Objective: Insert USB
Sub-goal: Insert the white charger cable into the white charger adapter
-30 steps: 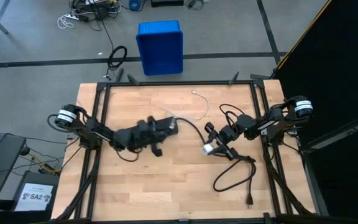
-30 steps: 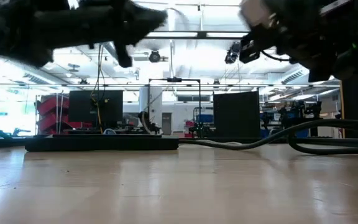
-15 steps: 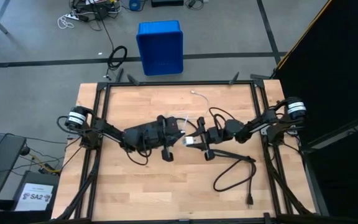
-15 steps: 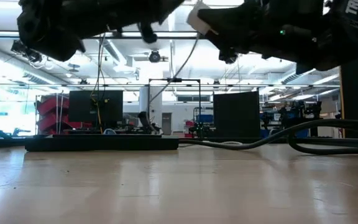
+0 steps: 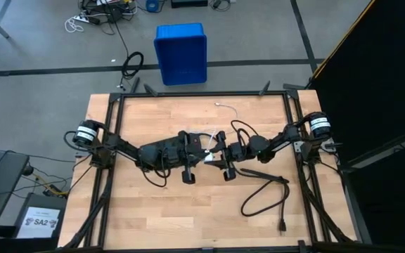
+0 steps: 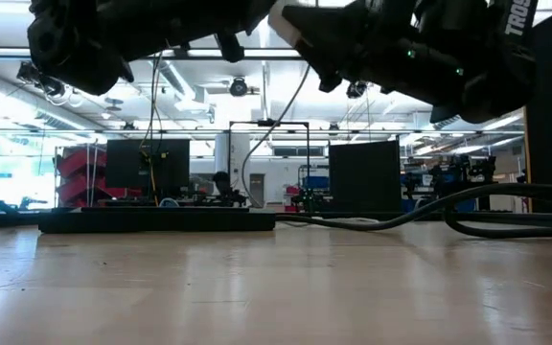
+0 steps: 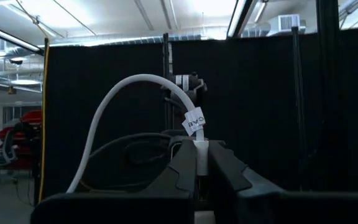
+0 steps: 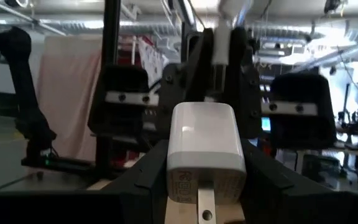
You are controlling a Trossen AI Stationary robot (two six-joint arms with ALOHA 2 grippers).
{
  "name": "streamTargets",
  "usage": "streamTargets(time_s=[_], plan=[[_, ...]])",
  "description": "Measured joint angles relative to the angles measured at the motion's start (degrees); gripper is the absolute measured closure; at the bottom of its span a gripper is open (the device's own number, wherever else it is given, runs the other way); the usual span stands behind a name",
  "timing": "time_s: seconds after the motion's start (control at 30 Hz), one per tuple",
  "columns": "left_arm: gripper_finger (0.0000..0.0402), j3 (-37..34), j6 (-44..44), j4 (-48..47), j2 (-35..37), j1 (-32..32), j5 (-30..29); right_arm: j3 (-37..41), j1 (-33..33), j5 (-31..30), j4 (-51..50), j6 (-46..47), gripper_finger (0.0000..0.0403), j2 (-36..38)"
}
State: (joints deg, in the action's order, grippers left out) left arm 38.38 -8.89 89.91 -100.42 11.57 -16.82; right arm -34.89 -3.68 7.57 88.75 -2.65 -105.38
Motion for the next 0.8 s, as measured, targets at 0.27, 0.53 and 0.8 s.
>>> streamTargets(time_s=[0.27, 0.53, 0.8], plan=[[0.0401, -3.6, -1.0, -0.8, 0.6, 0.0, -1.5, 4.9, 2.9, 0.1, -7.7, 9.6, 0.0287, 0.1], [0.0401, -6.1, 6.6, -11.2, 0.6, -0.1, -1.5, 7.2, 4.3, 0.5, -17.4, 17.4, 0.0287, 0.1], [0.0401, -6.2, 14.5, -29.6, 0.6, -0.1, -1.5, 7.2, 4.2, 1.0, -10.9, 17.2, 0.0287, 0.1]])
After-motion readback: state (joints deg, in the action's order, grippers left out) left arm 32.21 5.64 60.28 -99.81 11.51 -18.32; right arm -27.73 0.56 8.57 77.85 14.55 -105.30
